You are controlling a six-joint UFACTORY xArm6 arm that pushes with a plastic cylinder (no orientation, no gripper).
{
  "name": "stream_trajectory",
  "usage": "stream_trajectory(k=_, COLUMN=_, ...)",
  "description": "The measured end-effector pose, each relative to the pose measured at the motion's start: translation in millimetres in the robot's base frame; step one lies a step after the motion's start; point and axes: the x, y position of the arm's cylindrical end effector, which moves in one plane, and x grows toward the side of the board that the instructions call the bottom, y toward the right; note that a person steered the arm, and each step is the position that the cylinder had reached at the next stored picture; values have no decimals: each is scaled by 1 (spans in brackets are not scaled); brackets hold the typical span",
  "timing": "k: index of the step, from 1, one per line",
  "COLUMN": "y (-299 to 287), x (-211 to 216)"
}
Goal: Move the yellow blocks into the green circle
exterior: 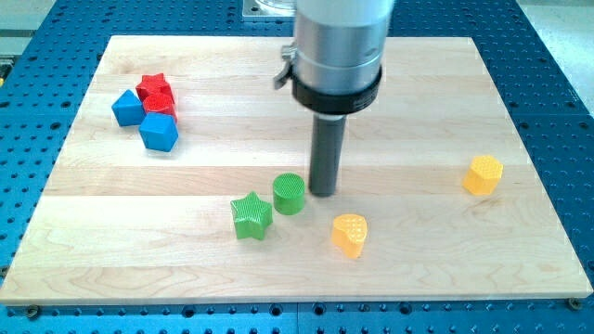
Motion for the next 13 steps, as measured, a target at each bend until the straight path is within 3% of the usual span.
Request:
stream_trajectory(k=1, y=-15, x=35)
stream_trajectory(k=2, y=40, x=9)
stream_trajectory(k=3, y=87, x=24)
stream_trajectory(k=4, y=82, x=75)
stream_trajectory(k=6, y=-34, x=75)
stream_trajectory(k=7, y=79, x=67)
stream_trajectory(k=9, y=280, x=-37)
stream_trajectory(k=12, y=285, x=-73)
stream_trajectory(k=13, y=194, x=-75)
